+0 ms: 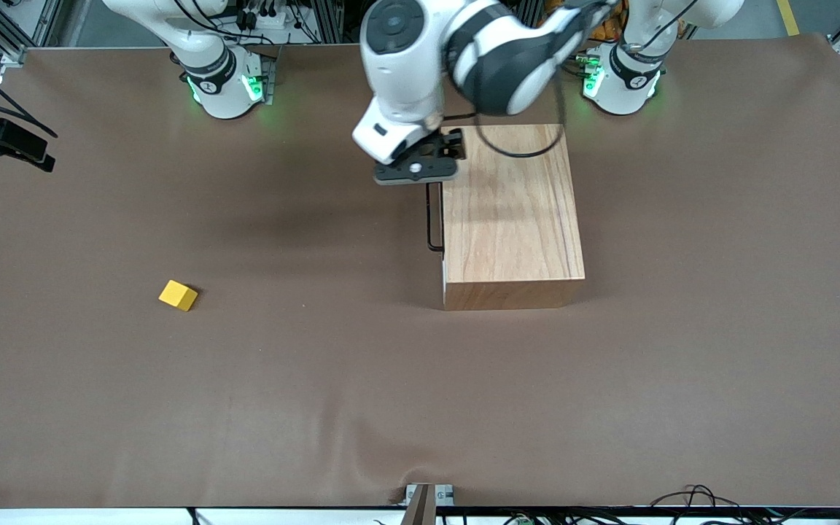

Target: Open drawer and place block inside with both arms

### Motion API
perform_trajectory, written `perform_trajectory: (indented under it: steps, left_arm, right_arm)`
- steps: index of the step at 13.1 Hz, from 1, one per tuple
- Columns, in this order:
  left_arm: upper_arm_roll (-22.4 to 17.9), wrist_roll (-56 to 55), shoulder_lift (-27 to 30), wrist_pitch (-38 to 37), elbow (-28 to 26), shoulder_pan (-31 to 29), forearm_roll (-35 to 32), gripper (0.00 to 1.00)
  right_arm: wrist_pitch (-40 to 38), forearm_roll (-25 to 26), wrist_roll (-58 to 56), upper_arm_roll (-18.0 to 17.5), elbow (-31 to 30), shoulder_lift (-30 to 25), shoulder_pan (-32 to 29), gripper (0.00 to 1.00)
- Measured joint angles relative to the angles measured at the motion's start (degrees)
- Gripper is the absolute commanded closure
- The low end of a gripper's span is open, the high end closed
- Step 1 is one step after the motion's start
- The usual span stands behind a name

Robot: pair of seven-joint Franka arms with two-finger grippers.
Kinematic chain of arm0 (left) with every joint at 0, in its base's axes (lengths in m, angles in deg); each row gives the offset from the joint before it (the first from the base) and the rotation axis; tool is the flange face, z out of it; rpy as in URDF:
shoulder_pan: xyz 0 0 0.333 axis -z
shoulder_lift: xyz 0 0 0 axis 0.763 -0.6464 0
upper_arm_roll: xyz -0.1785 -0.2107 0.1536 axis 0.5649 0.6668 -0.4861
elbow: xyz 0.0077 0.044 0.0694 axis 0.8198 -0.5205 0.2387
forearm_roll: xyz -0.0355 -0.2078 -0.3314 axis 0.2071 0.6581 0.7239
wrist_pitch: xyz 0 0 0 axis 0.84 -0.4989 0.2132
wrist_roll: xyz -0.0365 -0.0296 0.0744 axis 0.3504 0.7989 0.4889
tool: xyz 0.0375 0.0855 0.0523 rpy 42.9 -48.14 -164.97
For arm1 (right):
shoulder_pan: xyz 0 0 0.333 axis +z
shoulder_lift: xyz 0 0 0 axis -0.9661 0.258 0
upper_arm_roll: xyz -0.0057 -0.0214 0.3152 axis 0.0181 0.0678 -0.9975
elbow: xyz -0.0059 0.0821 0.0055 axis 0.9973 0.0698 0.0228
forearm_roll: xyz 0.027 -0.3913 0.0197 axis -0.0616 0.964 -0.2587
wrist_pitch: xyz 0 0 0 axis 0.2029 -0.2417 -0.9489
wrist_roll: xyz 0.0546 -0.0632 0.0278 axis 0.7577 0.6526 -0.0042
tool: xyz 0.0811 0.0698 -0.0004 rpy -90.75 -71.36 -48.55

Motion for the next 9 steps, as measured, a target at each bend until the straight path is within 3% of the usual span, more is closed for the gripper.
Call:
perform_trajectory:
  steps: [2,5,7,9]
  left_arm:
    - [-4.8,-3.2,-3.2,2.5,0.8,5.8,-1.2,0.0]
    - [-16.4,-3.7,-7.8,6.5,1.3,16.3,-1.3,0.0]
    - [-19.5,-3.7,-9.9,6.9,1.7,19.3,-1.4,0.0]
    - [-19.6,-3.6,-10.8,6.8,1.8,19.6,-3.3,0.0]
  right_arm:
    - [0.0,0.0,0.0,0.0,0.0,0.0,0.0,0.0]
    - [0.0,0.0,0.0,0.0,0.0,0.0,0.0,0.0]
    - [0.0,0.0,0.0,0.0,0.0,0.0,0.0,0.0]
    - [0.0,0.0,0.0,0.0,0.0,0.0,0.0,0.0]
